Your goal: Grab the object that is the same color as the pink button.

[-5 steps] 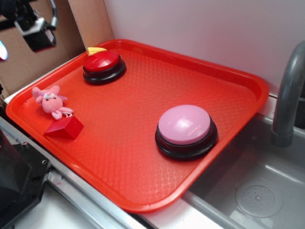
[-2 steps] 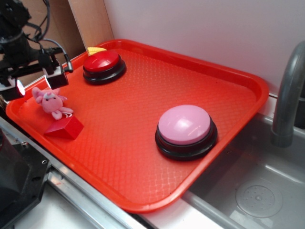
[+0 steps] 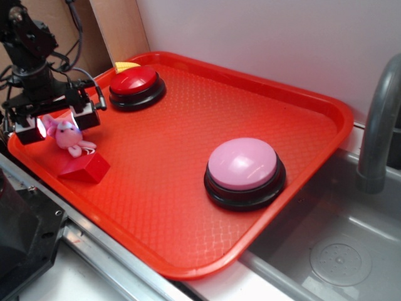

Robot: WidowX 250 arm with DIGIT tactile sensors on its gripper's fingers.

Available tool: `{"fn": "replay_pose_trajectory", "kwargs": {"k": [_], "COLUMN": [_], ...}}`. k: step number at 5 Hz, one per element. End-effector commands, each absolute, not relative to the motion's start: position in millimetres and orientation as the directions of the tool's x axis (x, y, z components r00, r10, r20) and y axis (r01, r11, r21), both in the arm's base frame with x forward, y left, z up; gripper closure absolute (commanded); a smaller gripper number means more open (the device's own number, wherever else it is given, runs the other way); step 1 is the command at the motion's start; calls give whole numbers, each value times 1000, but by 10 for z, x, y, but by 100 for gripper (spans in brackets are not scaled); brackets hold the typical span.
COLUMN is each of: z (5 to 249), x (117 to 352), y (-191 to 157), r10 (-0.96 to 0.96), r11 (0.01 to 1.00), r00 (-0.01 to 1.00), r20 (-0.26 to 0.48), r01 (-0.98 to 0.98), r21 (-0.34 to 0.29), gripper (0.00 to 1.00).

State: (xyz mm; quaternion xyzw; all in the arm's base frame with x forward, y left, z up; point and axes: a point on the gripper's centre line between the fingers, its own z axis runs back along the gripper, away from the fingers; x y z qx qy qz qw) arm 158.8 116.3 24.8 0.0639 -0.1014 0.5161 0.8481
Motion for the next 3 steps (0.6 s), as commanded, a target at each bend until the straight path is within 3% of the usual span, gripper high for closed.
{"fn": "replay_pose_trajectory", "kwargs": {"k": [1,3], "z": [259,501], "x": [1511,1593], "y": [1225,1103], "r10": [877,818], "r11": [449,550], "r00": [427,526], "r20": [221,232], "r01": [-892,-833], "r21": [-60,-51], "gripper": [100,100]}}
